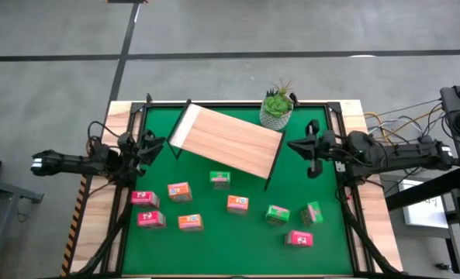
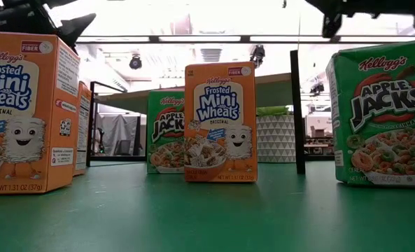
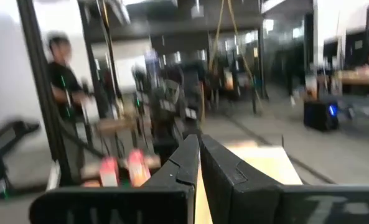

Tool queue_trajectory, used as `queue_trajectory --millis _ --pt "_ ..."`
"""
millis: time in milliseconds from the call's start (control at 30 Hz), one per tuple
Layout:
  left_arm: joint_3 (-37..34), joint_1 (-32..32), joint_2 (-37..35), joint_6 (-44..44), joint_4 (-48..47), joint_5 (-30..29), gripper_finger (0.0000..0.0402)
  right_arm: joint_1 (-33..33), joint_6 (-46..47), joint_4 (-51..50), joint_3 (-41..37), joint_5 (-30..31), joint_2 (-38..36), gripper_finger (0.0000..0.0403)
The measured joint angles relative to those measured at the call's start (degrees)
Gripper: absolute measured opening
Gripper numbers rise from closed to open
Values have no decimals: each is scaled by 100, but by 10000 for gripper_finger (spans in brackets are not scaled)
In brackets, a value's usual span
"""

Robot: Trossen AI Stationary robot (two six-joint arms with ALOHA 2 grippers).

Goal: Stack cereal on shelf
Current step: Put the middle green cereal box on the shelf

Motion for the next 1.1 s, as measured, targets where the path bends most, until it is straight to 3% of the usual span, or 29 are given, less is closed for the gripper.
queue_trajectory --millis 167,400,733,867,1100 --pt "0 0 121 -93 -3 0 162 167 -149 -1481 976 -211 437 9" --pt "0 0 229 -151 25 0 162 880 -61 -2578 1846 -740 977 9" --pt "-2 0 297 -182 39 2 162 2016 -167 -2576 1530 -845 1588 9" --pt "-2 0 286 -184 41 2 162 2090 631 -2610 1447 -854 1857 9" --pt "-2 0 293 -184 24 2 162 2189 2127 -3818 1785 -833 2159 9"
